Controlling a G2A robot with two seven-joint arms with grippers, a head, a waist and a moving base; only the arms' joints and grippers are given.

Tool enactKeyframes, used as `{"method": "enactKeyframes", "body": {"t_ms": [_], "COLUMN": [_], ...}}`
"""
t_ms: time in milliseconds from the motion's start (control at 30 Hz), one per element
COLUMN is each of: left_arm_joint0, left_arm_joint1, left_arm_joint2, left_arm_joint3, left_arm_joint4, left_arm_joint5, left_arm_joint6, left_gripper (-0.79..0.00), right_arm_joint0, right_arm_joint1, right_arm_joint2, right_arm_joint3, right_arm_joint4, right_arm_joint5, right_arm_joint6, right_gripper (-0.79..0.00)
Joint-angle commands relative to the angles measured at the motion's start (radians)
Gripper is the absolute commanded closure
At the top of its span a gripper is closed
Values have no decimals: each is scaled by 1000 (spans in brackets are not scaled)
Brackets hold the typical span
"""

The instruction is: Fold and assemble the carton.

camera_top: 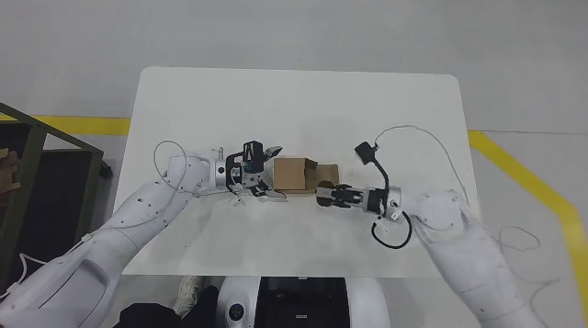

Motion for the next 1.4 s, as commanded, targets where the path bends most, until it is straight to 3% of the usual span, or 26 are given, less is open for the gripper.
{"method": "enactKeyframes", "body": {"t_ms": [0, 567, 1367], "left_arm_joint0": [0, 0, 0], "left_arm_joint1": [0, 0, 0], "left_arm_joint2": [0, 0, 0], "left_arm_joint3": [0, 0, 0], "left_arm_joint4": [0, 0, 0], "left_arm_joint5": [0, 0, 0], "left_arm_joint6": [0, 0, 0], "left_gripper": [-785, -785, -785], "right_arm_joint0": [10, 66, 236], "right_arm_joint1": [-5, -23, -104], "right_arm_joint2": [-17, -84, -262], "right_arm_joint3": [38, 148, 324], "right_arm_joint4": [6, -48, 48], "right_arm_joint5": [9, 63, 45], "right_arm_joint6": [-19, -120, -154], "right_gripper": [0, 0, 0]}}
